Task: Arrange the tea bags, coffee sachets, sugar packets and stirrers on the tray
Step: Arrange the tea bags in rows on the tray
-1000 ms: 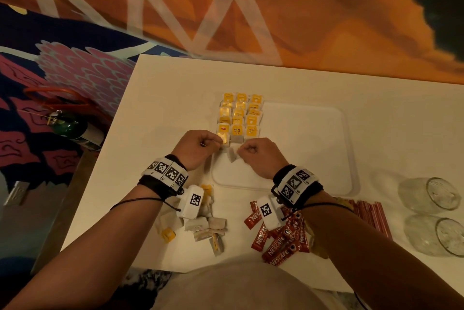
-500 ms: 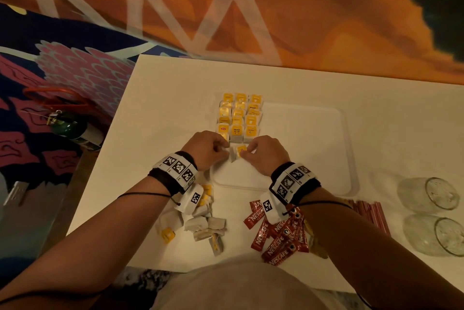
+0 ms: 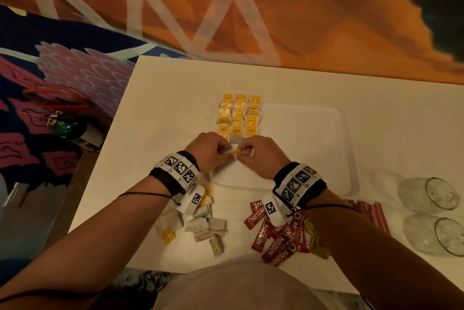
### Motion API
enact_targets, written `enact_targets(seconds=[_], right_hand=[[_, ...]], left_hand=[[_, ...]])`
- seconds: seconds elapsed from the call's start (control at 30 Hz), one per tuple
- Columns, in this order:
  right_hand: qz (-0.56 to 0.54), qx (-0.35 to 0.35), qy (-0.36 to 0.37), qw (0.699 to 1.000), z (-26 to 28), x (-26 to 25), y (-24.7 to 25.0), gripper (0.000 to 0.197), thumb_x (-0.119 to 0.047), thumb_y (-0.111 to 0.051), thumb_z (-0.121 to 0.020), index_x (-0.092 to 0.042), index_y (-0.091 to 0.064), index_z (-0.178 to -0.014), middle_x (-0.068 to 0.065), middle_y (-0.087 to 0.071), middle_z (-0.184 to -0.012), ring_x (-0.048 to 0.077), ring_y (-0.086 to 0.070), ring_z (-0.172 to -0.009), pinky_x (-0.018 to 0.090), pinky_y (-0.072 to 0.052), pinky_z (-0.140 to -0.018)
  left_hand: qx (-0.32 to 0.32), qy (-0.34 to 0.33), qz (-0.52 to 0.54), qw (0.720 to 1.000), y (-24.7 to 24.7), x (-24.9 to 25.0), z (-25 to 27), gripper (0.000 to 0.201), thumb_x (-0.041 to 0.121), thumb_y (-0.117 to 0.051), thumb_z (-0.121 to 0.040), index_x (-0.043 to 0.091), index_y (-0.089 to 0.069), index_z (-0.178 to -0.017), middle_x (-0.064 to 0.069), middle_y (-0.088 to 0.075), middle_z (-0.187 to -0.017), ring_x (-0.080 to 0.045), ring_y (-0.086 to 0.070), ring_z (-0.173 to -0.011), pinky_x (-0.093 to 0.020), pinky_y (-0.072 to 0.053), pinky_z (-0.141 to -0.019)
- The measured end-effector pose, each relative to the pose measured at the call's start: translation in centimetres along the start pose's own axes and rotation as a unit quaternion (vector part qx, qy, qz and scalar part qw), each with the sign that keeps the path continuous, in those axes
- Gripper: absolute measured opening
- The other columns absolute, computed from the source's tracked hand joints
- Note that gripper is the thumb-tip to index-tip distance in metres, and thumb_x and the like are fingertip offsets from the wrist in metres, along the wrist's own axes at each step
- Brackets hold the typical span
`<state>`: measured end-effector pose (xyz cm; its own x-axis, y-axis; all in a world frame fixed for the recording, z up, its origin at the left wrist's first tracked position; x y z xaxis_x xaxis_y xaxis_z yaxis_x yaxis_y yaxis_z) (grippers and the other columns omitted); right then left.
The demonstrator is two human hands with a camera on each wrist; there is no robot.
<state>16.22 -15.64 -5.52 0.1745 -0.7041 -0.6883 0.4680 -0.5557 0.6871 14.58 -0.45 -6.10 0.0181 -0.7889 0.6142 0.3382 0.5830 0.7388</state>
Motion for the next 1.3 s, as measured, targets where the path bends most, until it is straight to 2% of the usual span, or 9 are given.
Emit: enact_targets(seconds=[0.1,0.23,0.3,0.47,0.6,0.83,0.93,1.1,1.3], right_hand=[[-0.039,0.014,0.001,0.999,0.1,0.0,0.5,0.013,-0.027,-0.073,-0.089,-0.021,-0.071,-0.100,-0.004,-0.068,-0.090,0.015,-0.063,-0.086,0.028,-0.051,-0.078],[-0.070,0.003,-0.021,0.997,0.1,1.0,0.0,0.020,-0.031,-0.073,-0.089,-0.018,-0.071,-0.104,-0.006,-0.070,-0.090,0.012,-0.064,-0.090,0.025,-0.048,-0.079],[-0.101,0.018,-0.030,0.994,0.2,1.5,-0.3,0.025,-0.030,-0.075,-0.088,-0.020,-0.068,-0.110,-0.008,-0.070,-0.089,0.009,-0.064,-0.090,0.022,-0.047,-0.079],[-0.189,0.073,-0.063,0.977,0.5,2.1,-0.5,0.038,-0.024,-0.078,-0.085,-0.023,-0.051,-0.112,-0.005,-0.070,-0.092,0.012,-0.064,-0.075,0.034,-0.056,-0.073],[-0.189,0.016,-0.050,0.981,0.5,1.6,-1.2,0.023,-0.026,-0.074,-0.089,-0.018,-0.064,-0.108,0.000,-0.069,-0.090,0.014,-0.064,-0.068,0.030,-0.053,-0.059],[-0.136,0.054,-0.062,0.987,-0.1,1.4,-0.2,0.010,-0.024,-0.071,-0.092,-0.017,-0.070,-0.085,-0.005,-0.067,-0.078,0.004,-0.057,-0.057,0.021,-0.047,-0.061],[-0.088,0.051,-0.071,0.992,-0.6,1.3,0.2,0.015,-0.025,-0.067,-0.094,-0.019,-0.069,-0.081,-0.009,-0.065,-0.074,0.002,-0.057,-0.064,0.016,-0.041,-0.059],[-0.018,0.025,-0.099,0.995,-1.5,1.4,0.0,0.023,-0.026,-0.065,-0.095,-0.014,-0.074,-0.078,0.000,-0.070,-0.081,0.019,-0.064,-0.080,0.027,-0.049,-0.072],[0.028,0.035,-0.114,0.992,-2.4,1.2,-0.1,0.034,-0.033,-0.067,-0.091,-0.023,-0.056,-0.060,0.001,-0.068,-0.076,0.026,-0.066,-0.080,0.035,-0.055,-0.073]], left_hand=[[0.008,0.001,0.035,0.999,0.2,-0.2,0.0,0.034,0.030,-0.072,-0.086,0.009,-0.058,-0.064,-0.001,-0.049,-0.058,-0.012,-0.040,-0.057,-0.030,-0.036,-0.060],[-0.006,0.010,0.110,0.994,0.0,-0.5,0.1,0.029,0.039,-0.072,-0.083,0.011,-0.073,-0.079,-0.011,-0.068,-0.073,-0.025,-0.058,-0.068,-0.040,-0.049,-0.069],[-0.003,0.003,0.127,0.992,0.1,-0.4,0.2,0.038,0.045,-0.067,-0.079,0.008,-0.067,-0.072,-0.011,-0.059,-0.065,-0.022,-0.048,-0.062,-0.039,-0.044,-0.064],[0.009,-0.004,0.153,0.988,0.6,-0.5,0.3,0.042,0.026,-0.071,-0.087,0.018,-0.045,-0.055,0.004,-0.036,-0.058,-0.013,-0.034,-0.059,-0.032,-0.033,-0.062],[0.002,-0.013,0.162,0.987,0.6,-0.5,0.3,0.040,0.022,-0.069,-0.089,0.006,-0.045,-0.062,0.002,-0.035,-0.060,-0.013,-0.033,-0.059,-0.031,-0.031,-0.061],[0.020,0.001,0.142,0.990,0.6,-1.2,-0.3,0.023,0.027,-0.068,-0.089,0.012,-0.064,-0.072,0.003,-0.051,-0.062,-0.013,-0.045,-0.060,-0.033,-0.042,-0.064],[0.031,0.032,0.114,0.992,0.9,-2.0,-0.3,0.007,0.029,-0.071,-0.088,0.024,-0.075,-0.092,-0.003,-0.071,-0.084,-0.020,-0.063,-0.075,-0.037,-0.052,-0.076],[0.015,0.051,0.060,0.997,1.4,-3.1,0.6,0.012,0.031,-0.066,-0.090,0.030,-0.071,-0.100,-0.002,-0.073,-0.099,-0.017,-0.066,-0.082,-0.037,-0.055,-0.080],[0.003,0.043,0.046,0.998,2.9,-2.3,3.2,0.011,0.034,-0.064,-0.092,0.032,-0.070,-0.101,0.001,-0.071,-0.082,-0.014,-0.066,-0.075,-0.034,-0.054,-0.075]])
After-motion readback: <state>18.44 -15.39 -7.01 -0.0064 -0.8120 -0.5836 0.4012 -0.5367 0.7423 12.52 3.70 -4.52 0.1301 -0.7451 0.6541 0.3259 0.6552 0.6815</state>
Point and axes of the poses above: each hand's wrist, its own z-axis away from the middle knuckle, its own y-axis out of the back of the hand, x = y × z, the point moved 7 cm from there along -z, towards the middle knuckle
